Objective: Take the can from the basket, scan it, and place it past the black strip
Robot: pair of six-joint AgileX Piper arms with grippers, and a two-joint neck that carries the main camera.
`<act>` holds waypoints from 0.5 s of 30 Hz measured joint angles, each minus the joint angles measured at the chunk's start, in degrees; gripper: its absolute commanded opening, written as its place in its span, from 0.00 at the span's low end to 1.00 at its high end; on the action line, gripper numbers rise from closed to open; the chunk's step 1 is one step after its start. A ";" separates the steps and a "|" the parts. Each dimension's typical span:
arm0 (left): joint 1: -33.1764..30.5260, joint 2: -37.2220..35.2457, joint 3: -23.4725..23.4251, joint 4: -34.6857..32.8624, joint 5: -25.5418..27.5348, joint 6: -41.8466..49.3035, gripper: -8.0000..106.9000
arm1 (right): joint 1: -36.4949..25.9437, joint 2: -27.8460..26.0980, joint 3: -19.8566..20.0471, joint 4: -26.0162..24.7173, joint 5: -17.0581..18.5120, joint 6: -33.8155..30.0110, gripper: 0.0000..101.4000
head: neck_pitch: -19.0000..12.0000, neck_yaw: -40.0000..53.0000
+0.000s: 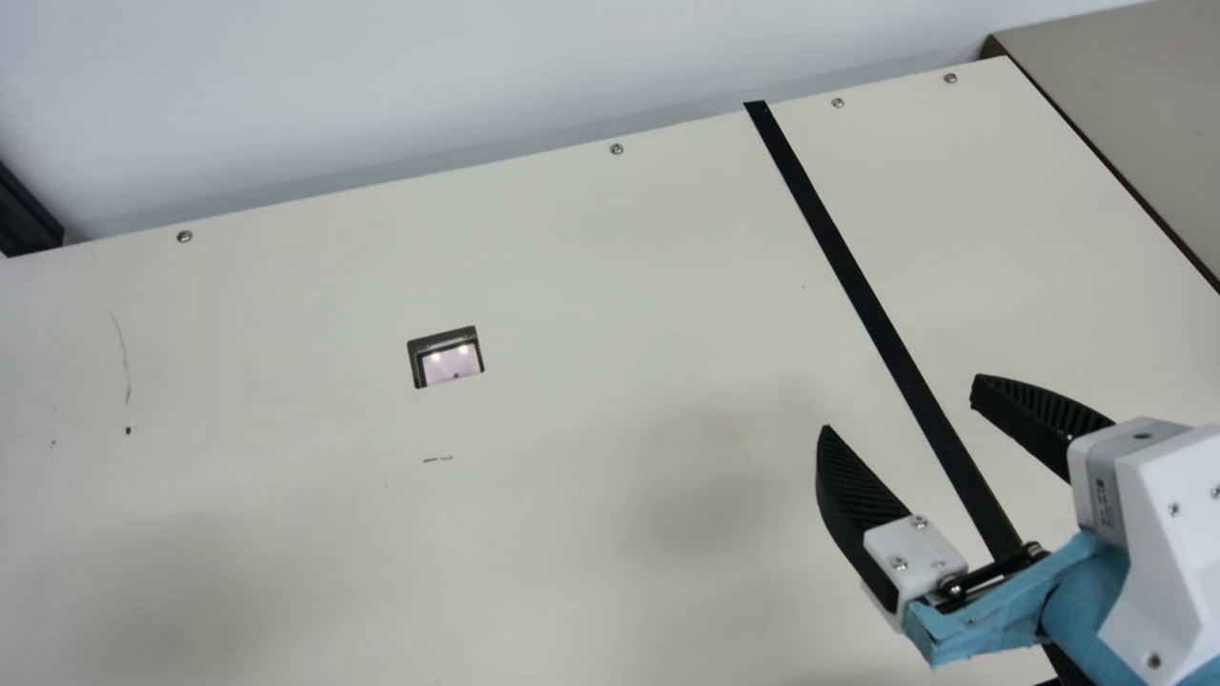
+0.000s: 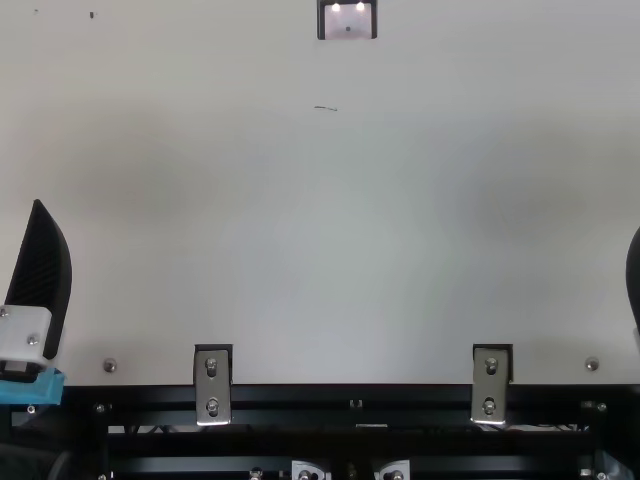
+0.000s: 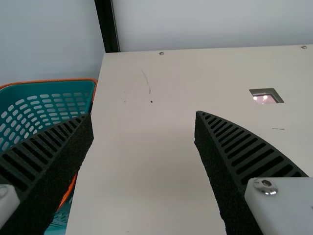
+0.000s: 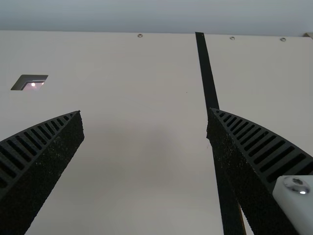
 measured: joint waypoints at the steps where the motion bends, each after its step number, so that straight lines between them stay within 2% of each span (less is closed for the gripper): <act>1: 0.00 0.00 0.00 0.00 0.00 0.00 0.85 | 0.00 0.00 0.00 0.00 0.00 0.00 1.00 | 0.00 0.00; 15: 0.00 0.00 0.00 0.00 0.00 0.00 0.85 | 0.00 0.00 0.00 0.00 0.00 0.00 1.00 | 0.00 0.00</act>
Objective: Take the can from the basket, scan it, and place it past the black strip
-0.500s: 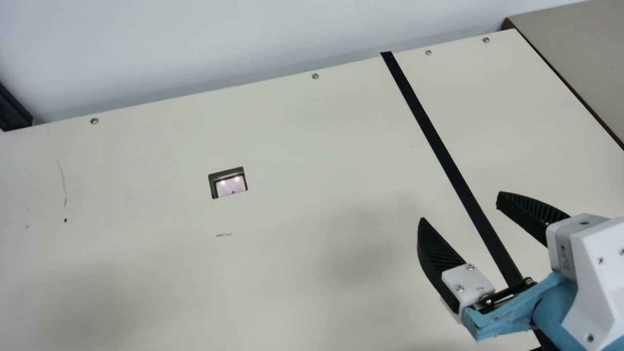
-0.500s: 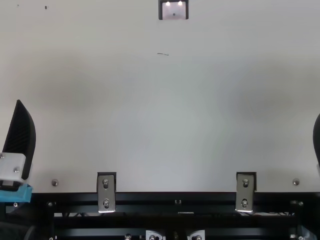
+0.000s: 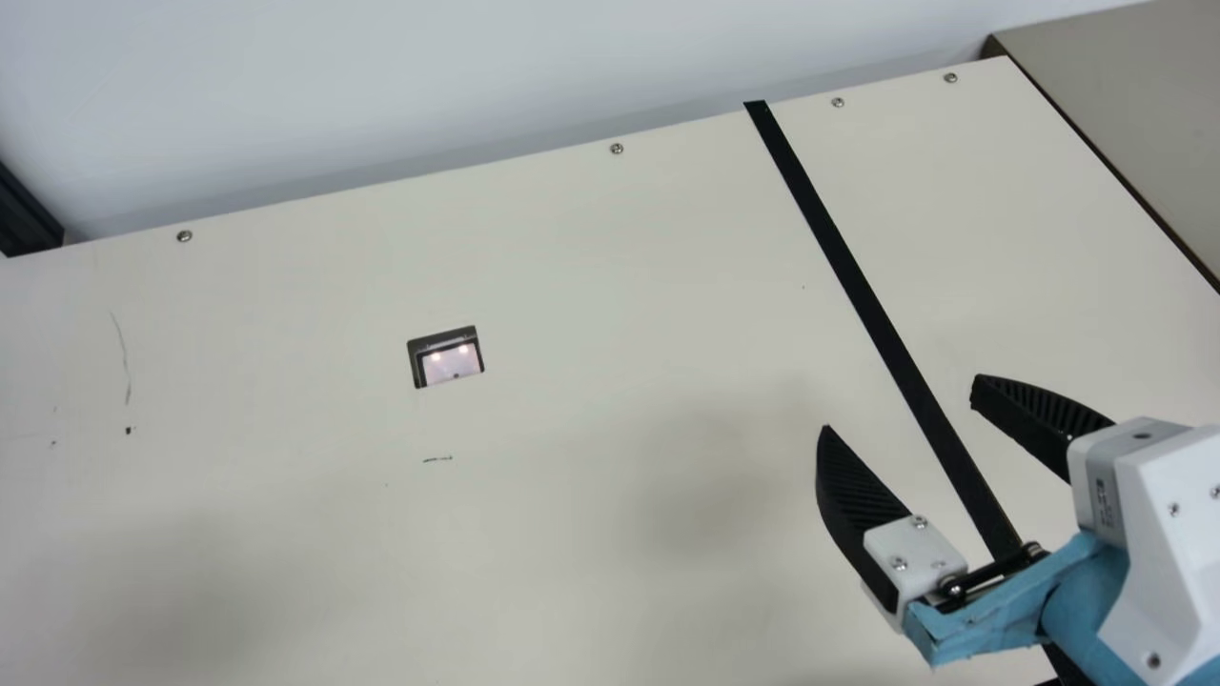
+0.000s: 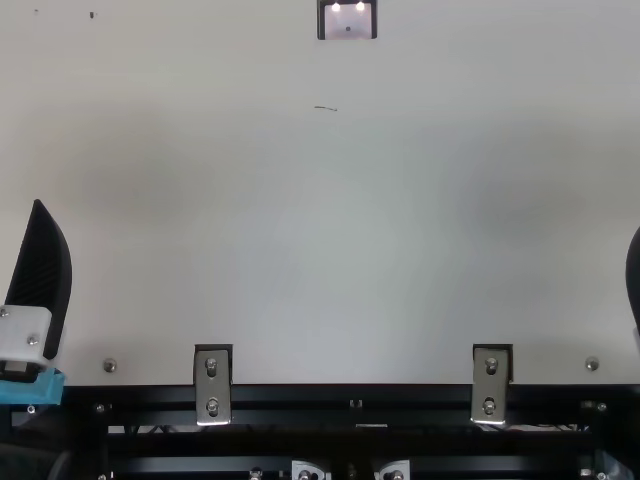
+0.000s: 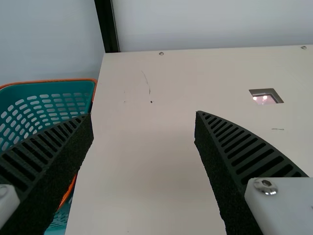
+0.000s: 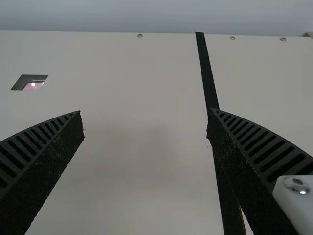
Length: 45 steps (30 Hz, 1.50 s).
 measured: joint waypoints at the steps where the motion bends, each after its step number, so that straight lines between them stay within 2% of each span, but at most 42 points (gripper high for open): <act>1: 0.00 0.00 0.00 0.00 0.00 0.00 0.85 | 0.00 0.00 0.00 0.00 0.00 0.00 1.00 | 0.00 0.00; 45: 0.00 0.00 0.00 0.00 0.00 0.00 0.85 | 0.00 0.00 0.00 0.00 0.00 0.00 1.00 | 0.00 0.00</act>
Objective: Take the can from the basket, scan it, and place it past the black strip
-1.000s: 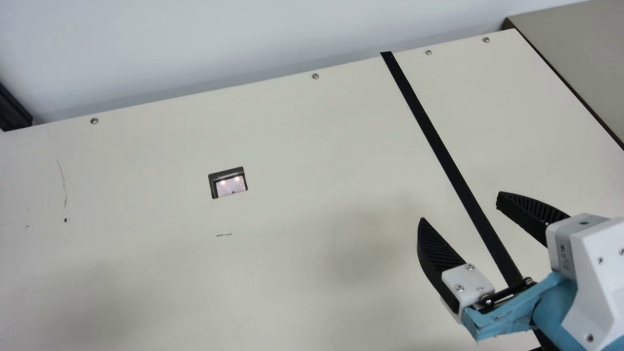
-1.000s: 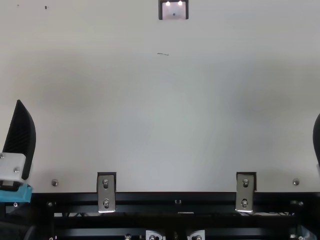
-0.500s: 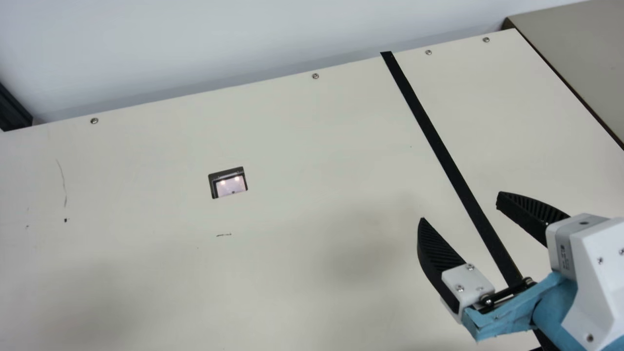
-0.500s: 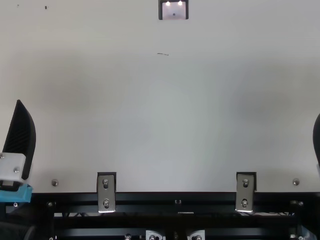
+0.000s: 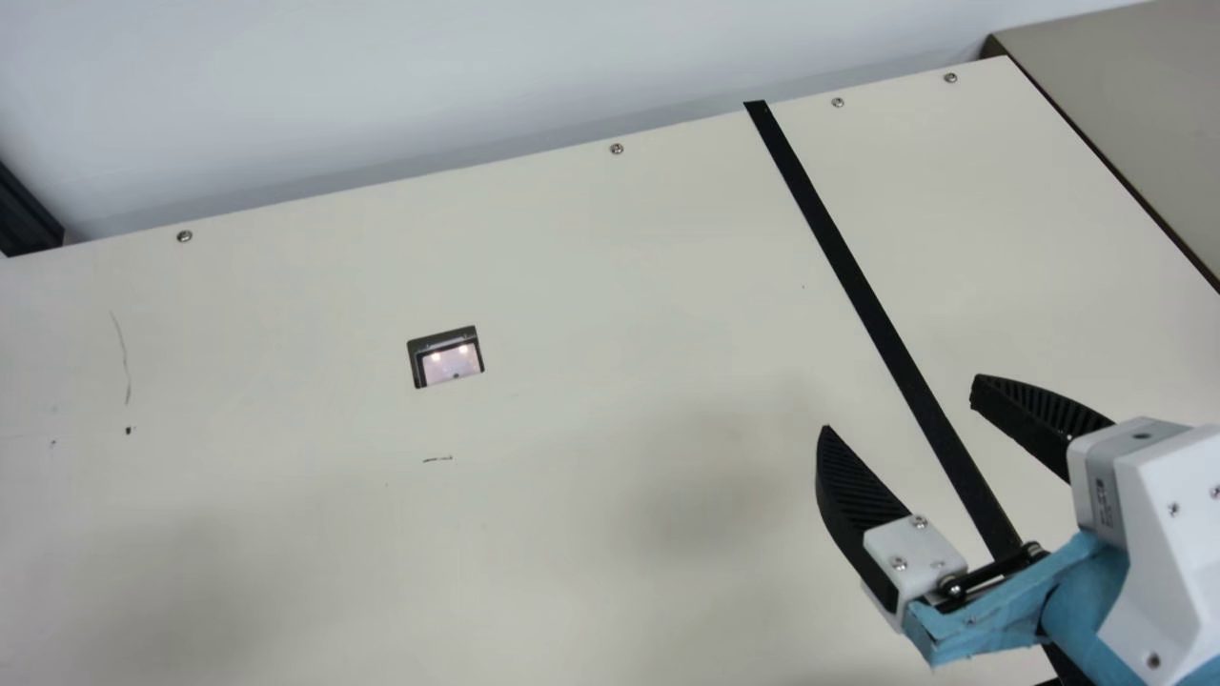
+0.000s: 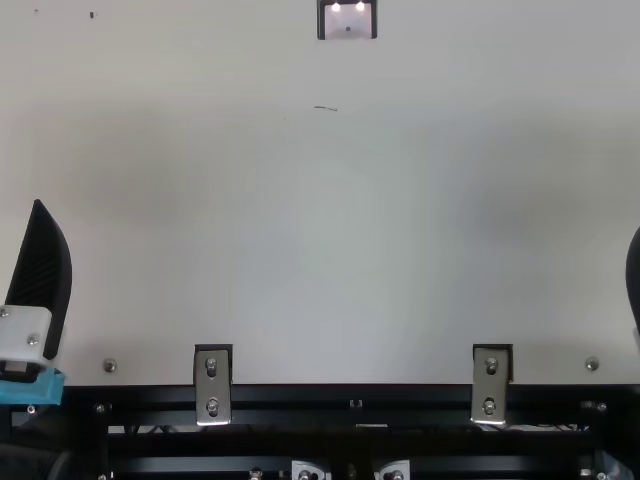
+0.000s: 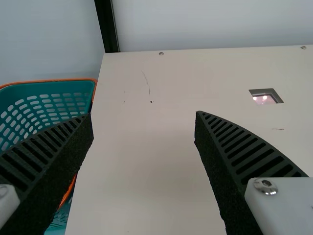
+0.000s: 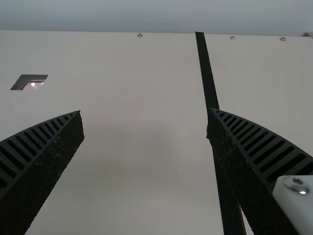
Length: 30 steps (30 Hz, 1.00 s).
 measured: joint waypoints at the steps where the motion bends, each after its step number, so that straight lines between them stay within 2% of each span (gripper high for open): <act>1: 0.00 0.00 0.00 0.00 0.00 0.00 0.85 | 0.00 0.00 0.00 0.00 0.00 0.00 1.00 | 0.00 0.59; 14: 0.00 0.00 0.00 0.00 0.00 0.00 0.85 | 0.00 0.00 0.00 0.00 0.00 0.00 1.00 | 0.00 2.93; 25: 0.00 0.00 0.00 0.00 0.00 0.00 0.85 | 0.00 0.00 0.00 0.00 0.00 0.00 1.00 | 0.00 11.14; 30: 0.00 0.00 0.00 0.00 0.00 0.00 0.85 | 0.00 0.00 0.00 0.00 0.00 0.00 1.00 | -1.47 14.96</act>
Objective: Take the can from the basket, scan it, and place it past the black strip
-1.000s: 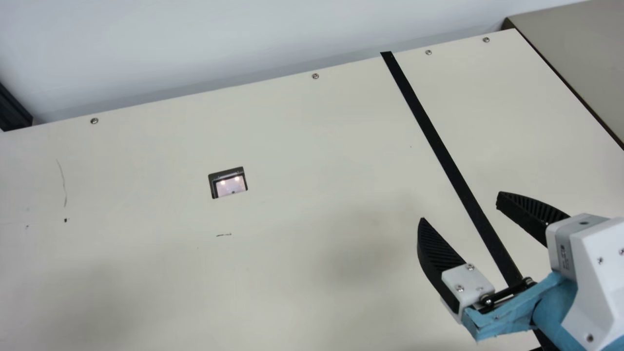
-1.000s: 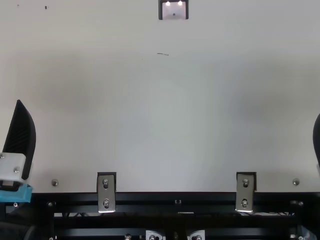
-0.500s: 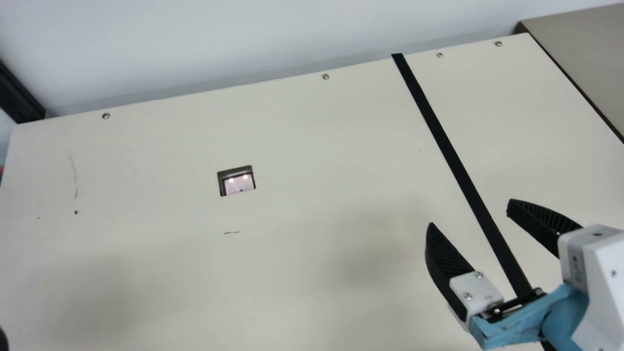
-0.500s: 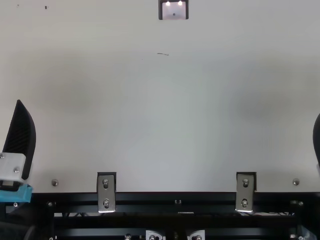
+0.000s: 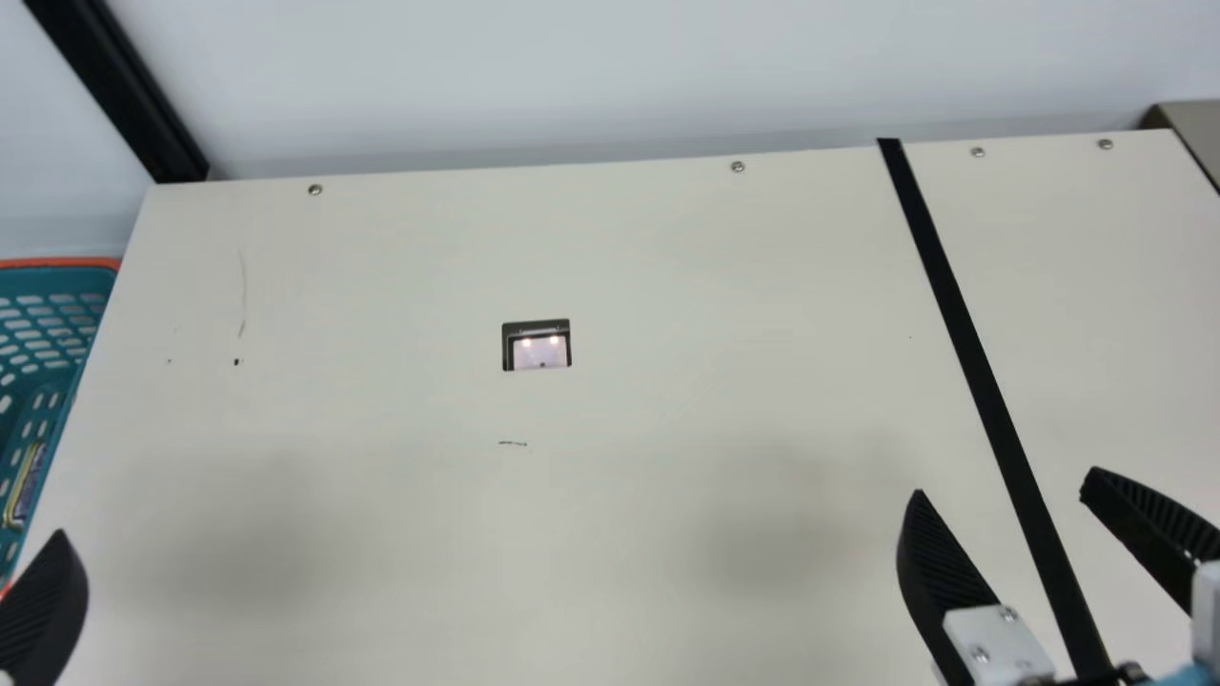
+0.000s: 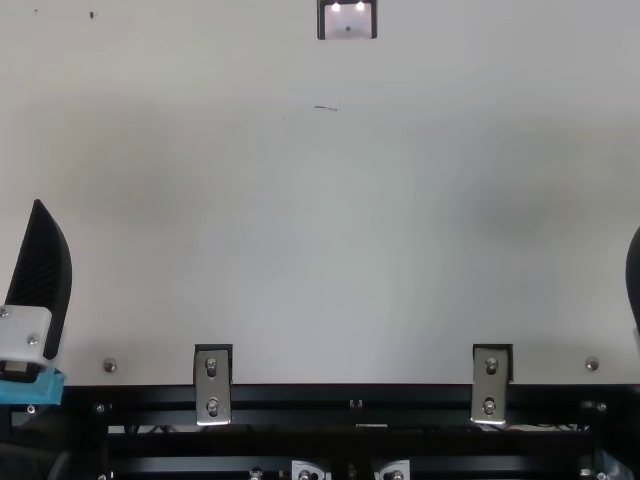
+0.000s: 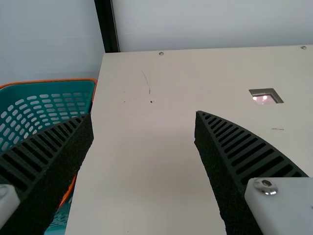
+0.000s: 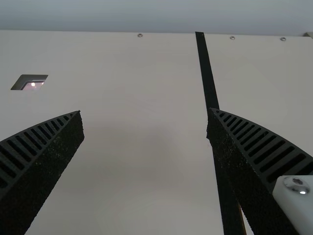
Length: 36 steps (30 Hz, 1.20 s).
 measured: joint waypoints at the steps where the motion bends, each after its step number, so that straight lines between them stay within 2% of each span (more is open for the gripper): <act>1: 0.00 0.00 0.00 0.00 0.00 0.00 0.85 | 0.00 0.00 0.00 0.00 0.00 0.00 1.00 | -0.29 0.29; 6: 0.00 0.00 0.00 0.00 0.00 0.00 0.85 | 0.00 0.00 0.00 0.00 0.00 0.00 1.00 | -0.59 4.11; 9: 0.00 0.00 0.00 0.00 0.00 0.00 0.85 | 0.00 0.00 0.00 0.00 0.00 0.00 1.00 | -2.35 6.16; 13: 0.00 0.00 0.00 0.00 0.00 0.00 0.85 | 0.00 0.00 0.00 0.00 0.00 0.00 1.00 | -2.64 9.38; 15: 0.00 0.00 0.00 0.00 0.00 0.00 0.85 | 0.00 0.00 0.00 0.00 0.00 0.00 1.00 | -4.11 11.44; 23: 0.00 0.00 0.00 0.00 0.00 0.00 0.85 | 0.00 0.00 0.00 0.00 0.00 0.00 1.00 | -4.11 15.25; 27: 0.00 0.00 0.00 0.00 0.00 0.00 0.85 | 0.00 0.00 0.00 0.00 0.00 0.00 1.00 | -6.74 16.42; 36: 0.00 0.00 0.00 0.00 0.00 0.00 0.85 | 0.00 0.00 0.00 0.00 0.00 0.00 1.00 | -10.26 18.48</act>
